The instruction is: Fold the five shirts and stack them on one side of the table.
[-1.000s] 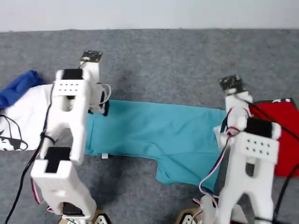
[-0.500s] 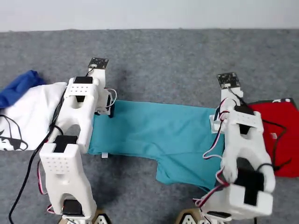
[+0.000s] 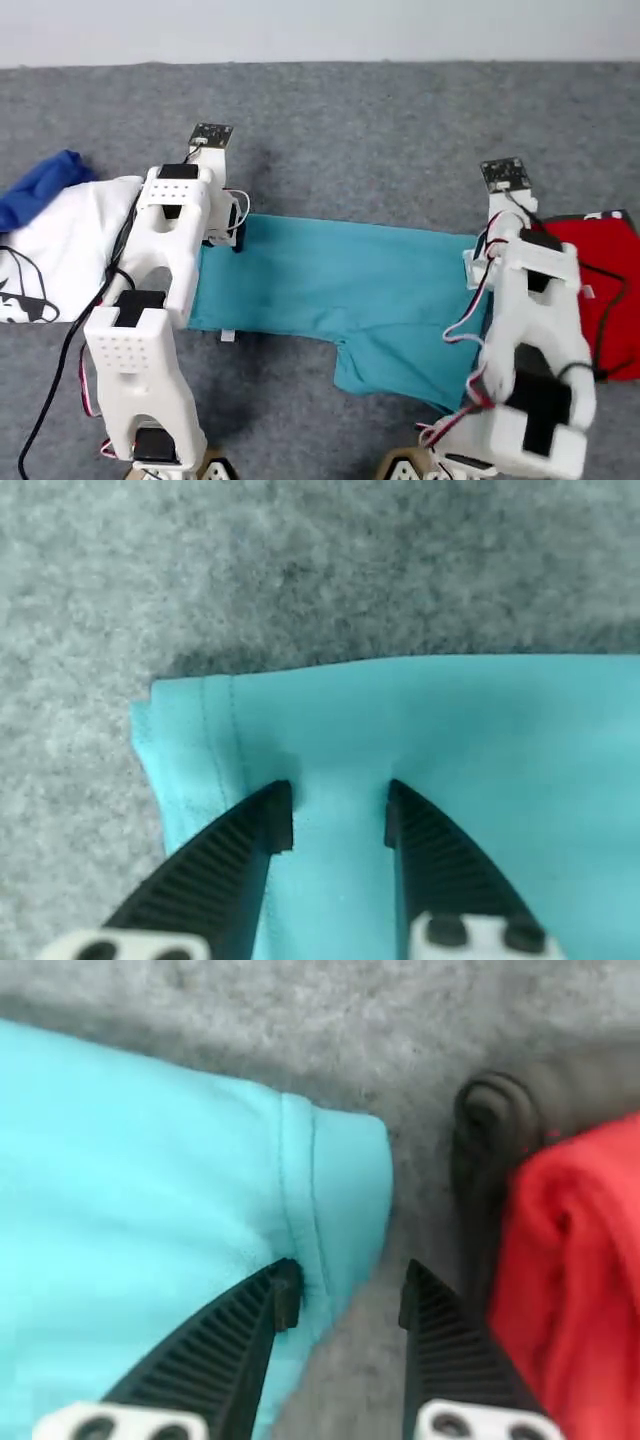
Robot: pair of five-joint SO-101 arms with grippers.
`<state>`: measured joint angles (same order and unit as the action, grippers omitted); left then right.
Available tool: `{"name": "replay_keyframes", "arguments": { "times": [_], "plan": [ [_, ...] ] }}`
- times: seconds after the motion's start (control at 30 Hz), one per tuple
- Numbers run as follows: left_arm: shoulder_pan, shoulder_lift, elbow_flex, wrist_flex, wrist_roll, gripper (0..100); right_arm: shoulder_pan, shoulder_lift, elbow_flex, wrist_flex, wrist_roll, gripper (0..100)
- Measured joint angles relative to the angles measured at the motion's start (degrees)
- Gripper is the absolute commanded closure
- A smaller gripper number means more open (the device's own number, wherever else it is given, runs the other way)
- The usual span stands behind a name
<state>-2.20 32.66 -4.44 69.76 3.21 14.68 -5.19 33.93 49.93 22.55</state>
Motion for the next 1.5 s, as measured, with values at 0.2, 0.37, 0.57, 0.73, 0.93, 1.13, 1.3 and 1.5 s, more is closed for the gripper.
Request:
{"name": "replay_keyframes", "arguments": {
  "times": [0.2,0.37,0.57,0.73,0.93,1.13,1.3,1.5],
  "plan": [
    [0.0,0.0,0.0,0.0,0.0,84,-8.5,-18.1,0.1,18.5,1.0,82.2],
    [0.0,0.0,0.0,0.0,0.0,84,-18.5,-28.5,1.1,32.9,8.4,82.4],
    [0.0,0.0,0.0,0.0,0.0,84,-28.2,-29.5,9.8,39.9,21.9,82.4],
    [0.0,0.0,0.0,0.0,0.0,84,-31.8,-29.5,16.6,37.1,25.6,82.4],
    [0.0,0.0,0.0,0.0,0.0,84,-36.2,-29.5,22.8,34.8,25.8,82.4],
    [0.0,0.0,0.0,0.0,0.0,84,-38.2,-29.5,29.1,29.4,25.9,82.4],
    [0.0,0.0,0.0,0.0,0.0,84,-38.5,-29.7,34.5,22.9,26.0,91.8],
    [0.0,0.0,0.0,0.0,0.0,84,-36.7,-31.1,38.2,10.6,26.0,99.1]
  ]
}}
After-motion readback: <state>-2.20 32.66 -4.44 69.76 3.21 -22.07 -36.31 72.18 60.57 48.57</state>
